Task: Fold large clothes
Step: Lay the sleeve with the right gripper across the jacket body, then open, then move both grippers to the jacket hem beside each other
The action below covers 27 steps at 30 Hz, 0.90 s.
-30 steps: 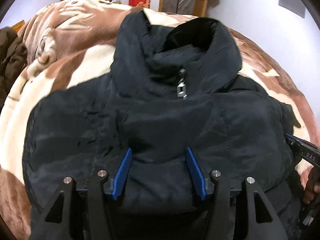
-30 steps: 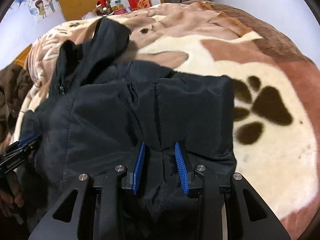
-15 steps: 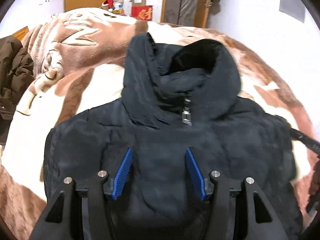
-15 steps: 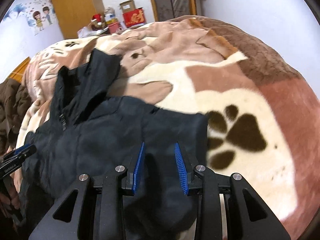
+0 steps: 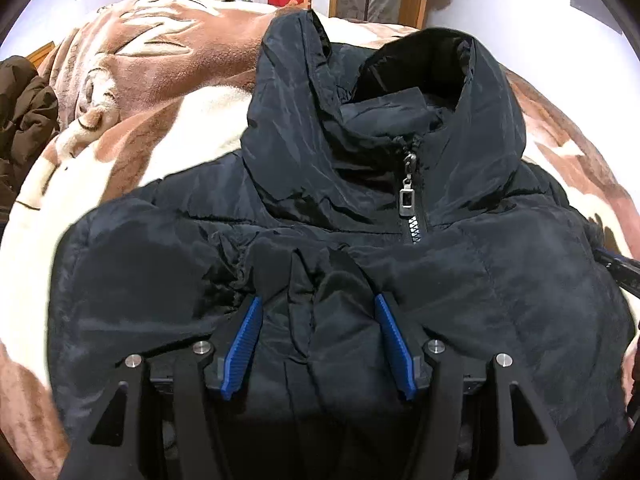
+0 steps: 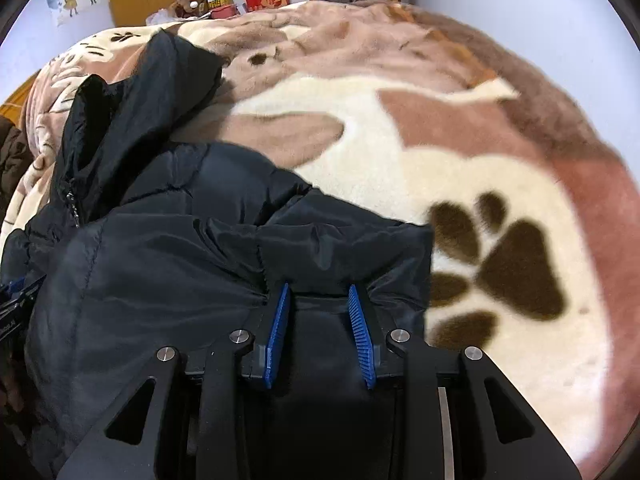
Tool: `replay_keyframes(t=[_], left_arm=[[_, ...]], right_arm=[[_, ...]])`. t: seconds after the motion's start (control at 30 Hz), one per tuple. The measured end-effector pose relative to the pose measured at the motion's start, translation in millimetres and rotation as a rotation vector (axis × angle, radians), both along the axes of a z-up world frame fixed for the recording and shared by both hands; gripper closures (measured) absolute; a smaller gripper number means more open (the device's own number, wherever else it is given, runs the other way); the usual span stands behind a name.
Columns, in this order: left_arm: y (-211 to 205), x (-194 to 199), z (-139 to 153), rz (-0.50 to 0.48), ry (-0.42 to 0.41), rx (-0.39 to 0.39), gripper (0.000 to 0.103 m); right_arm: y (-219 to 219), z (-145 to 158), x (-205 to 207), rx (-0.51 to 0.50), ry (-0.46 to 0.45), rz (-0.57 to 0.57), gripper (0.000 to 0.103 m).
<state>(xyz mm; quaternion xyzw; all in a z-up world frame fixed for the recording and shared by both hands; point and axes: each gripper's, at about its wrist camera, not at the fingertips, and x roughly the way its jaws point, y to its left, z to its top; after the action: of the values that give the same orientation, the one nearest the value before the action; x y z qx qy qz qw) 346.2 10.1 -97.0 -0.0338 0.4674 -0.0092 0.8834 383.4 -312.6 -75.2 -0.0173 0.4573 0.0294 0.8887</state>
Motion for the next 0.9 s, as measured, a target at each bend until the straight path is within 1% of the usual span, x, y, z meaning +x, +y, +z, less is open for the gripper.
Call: replay_keyframes(t=[0.07,0.13,0.2,0.23,0.27,0.3,0.33,0.37,0.43,0.53,0.67,0.8,0.87,0.9], left_arm=[[6.7,-9.2,18.5,0.004,-0.008,-0.033,0.047],[11.0,-28.9,37.0,-0.005,-0.056,-0.06,0.047],[11.9,-49.0,47.5,-0.02,-0.102,-0.061,0.047],[11.2,-55.1,46.9,-0.026,-0.105,-0.052,0.047],[9.7,-57.6,42.3,-0.028,-0.093,-0.038,0.047],[9.9,-54.8,31.2,-0.024,-0.06,-0.015,0.047],[11.0,-51.7,20.2,-0.016,-0.026,-0.008,0.046],[12.8,-49.7,8.7,-0.009,-0.001,-0.027,0.046],[15.0,-49.1,-0.6,-0.003,-0.011,-0.036,0.044],[12.6,-48.4,-3.7,-0.002,-0.017,-0.028,0.044],[14.5,-48.5,-8.3,-0.003,-0.02,-0.041,0.043],[12.7,-47.6,-8.0,-0.006,-0.017,-0.027,0.042],[12.4,-46.7,-5.9,-0.006,-0.007,-0.024,0.042],[11.5,-47.6,-2.6,-0.003,0.001,-0.021,0.042]], right_arm=[[2.5,22.2,-18.3,0.057,-0.045,0.023,0.072],[9.8,38.9,-42.7,0.095,-0.093,0.056,0.072],[21.0,40.7,-60.7,0.116,-0.104,0.093,0.072],[25.2,36.7,-63.5,0.117,-0.095,0.1,0.072],[30.4,26.9,-63.3,0.113,-0.067,0.105,0.072],[35.1,10.5,-58.6,0.104,-0.013,0.1,0.072],[37.1,-1.1,-55.2,0.1,0.019,0.09,0.072],[39.1,-12.6,-52.0,0.098,0.034,0.089,0.072],[43.2,-18.9,-48.6,0.073,0.024,0.097,0.072],[48.8,-23.5,-42.8,0.042,0.032,0.105,0.072],[47.7,-27.2,-40.8,0.052,0.03,0.101,0.072],[48.5,-28.4,-46.8,0.032,0.027,0.1,0.072],[46.8,-24.0,-47.6,0.046,0.037,0.09,0.072],[46.1,-16.4,-50.4,0.046,0.042,0.078,0.072]])
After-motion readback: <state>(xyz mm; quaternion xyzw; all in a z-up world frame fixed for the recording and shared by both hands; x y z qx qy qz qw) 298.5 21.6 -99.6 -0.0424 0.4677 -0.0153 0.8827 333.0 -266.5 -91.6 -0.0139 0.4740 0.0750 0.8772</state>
